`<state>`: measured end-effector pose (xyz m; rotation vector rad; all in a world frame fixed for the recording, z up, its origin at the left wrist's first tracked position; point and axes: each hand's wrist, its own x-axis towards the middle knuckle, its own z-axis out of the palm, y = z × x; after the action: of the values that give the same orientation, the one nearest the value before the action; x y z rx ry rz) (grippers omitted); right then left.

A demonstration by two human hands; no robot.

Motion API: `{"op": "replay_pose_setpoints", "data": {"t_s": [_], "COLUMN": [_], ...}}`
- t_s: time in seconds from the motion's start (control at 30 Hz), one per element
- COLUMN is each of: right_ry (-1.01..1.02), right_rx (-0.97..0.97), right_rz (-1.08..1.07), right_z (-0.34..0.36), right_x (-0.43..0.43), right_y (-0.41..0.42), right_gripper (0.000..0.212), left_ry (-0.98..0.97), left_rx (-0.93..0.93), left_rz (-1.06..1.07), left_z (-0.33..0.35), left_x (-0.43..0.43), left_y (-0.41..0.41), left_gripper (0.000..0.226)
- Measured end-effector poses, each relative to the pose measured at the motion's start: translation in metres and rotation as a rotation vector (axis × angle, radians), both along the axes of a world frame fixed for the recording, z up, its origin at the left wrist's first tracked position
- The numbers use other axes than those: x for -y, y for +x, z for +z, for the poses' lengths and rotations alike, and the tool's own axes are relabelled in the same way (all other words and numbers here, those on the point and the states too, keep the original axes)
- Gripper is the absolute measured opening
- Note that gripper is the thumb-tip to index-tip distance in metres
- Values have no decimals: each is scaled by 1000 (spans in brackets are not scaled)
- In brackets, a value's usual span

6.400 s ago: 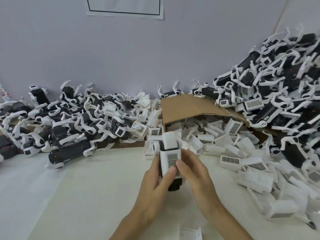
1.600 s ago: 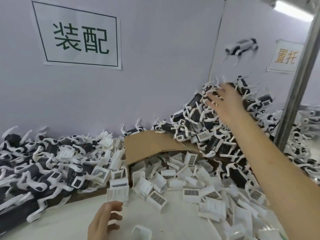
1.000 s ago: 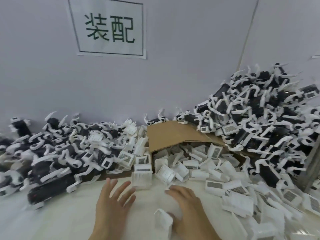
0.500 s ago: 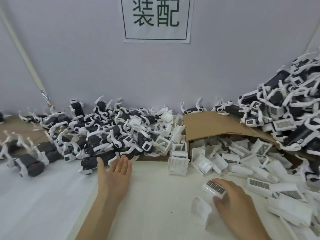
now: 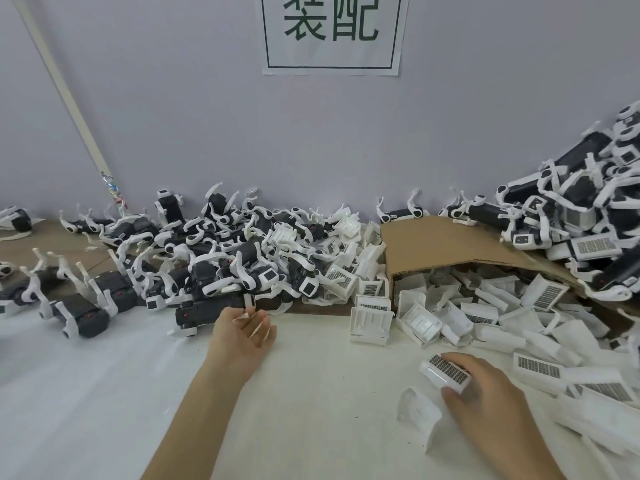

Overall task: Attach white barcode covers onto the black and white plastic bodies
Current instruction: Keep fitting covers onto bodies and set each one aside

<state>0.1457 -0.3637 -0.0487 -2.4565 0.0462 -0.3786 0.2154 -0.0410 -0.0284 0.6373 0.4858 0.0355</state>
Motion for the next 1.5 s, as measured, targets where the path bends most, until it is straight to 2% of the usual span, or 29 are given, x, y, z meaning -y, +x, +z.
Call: {"op": "replay_pose_setpoints", "data": {"t_s": [0.23,0.3,0.43,0.53,0.6,0.67,0.7,0.77,0.9,1.07,1.23,1.3,1.4,1.5], "right_ry": [141,156,250,564,891,1151,1227,1331,1393,1406,1393,1351,1182,1051], "right_rx": [128,135,131,77,-14,-103,-136,-169,-216,-193,-194,-162,-66,-6], "right_rz": [-12,-9,7,65,73,103,125,143,51,48,85,104,110,99], "right_z": [9,10,10,12,19,24,26,29,26,24,27,29,29,31], "right_x": [0,-1,-1,0,3,7,8,9,10,12,12,12,11,10], "right_y": [-3,-3,-4,1,2,3,2,0,2,3,2,0,-3,-5], "right_gripper": [48,47,43,28,19,31,38,39,35,28,44,42,31,30], "left_ry": [421,637,1201,1587,1705,1829,1915,2041,2077,1916,1929,1952,1969,1960], "left_rx": [78,191,494,649,720,792,847,967,978,809,825,836,834,852], "left_rz": [239,279,179,124,33,-50,-44,27,38,21,120,153,198,211], "left_z": [18,19,6,-9,-16,-22,-24,-27,-28,-30,-31,-32,-33,-33], "left_x": [48,63,87,97,103,109,112,119,125,120,120,120,119,119], "left_y": [-18,-27,-38,-37,-37,-38,-40,-42,-44,-42,-42,-43,-43,-43], "left_gripper": [27,34,36,32,35,42,43,37,32,37,33,35,36,35]}}
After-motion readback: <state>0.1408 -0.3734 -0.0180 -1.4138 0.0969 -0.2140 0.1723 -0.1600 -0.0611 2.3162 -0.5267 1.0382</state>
